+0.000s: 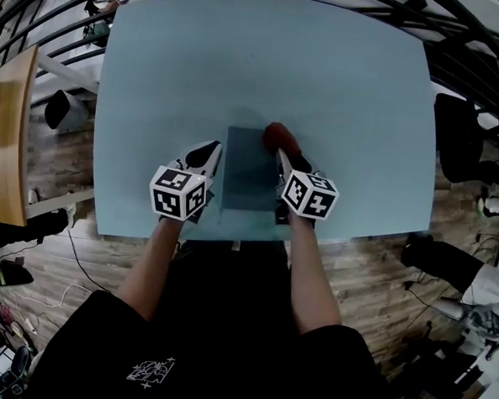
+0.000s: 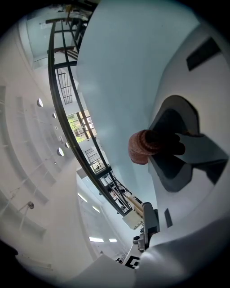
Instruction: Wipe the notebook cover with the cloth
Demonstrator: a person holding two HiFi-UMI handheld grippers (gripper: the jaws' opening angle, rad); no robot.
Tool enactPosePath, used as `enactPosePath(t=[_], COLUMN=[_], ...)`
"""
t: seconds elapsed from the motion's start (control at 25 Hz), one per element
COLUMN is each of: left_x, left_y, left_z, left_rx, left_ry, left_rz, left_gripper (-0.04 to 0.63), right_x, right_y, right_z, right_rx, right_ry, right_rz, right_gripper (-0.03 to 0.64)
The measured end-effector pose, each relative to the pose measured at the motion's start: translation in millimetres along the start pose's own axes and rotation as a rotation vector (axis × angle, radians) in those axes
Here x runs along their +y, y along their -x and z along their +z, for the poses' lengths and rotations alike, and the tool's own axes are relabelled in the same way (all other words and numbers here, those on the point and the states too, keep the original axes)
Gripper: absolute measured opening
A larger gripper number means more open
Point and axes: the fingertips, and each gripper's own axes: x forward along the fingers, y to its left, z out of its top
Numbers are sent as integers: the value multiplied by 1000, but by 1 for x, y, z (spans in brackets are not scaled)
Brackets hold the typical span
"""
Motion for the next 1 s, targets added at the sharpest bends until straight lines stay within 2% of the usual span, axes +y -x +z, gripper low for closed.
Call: enactPosePath(t=[0.28, 0.56, 0.72, 1.0], left_x=[-6, -11, -7, -2], left_y=[7, 19, 30, 46], left_z=[3, 7, 9, 3], left_rx=[-9, -35, -47, -49], left_ry=[-4, 5, 0, 5], left_rz=[-2, -8, -2, 24], left_gripper=[-8, -8, -8, -8], right_x=[-13, 4, 34, 89], right_y=[18, 35, 30, 11], right_z=[2, 9, 7, -7], right_rx=[-7, -58, -70, -25], right_ry=[69, 166, 239, 421], right_rz=[-68, -73, -32, 92], right_gripper=[109, 107, 107, 107])
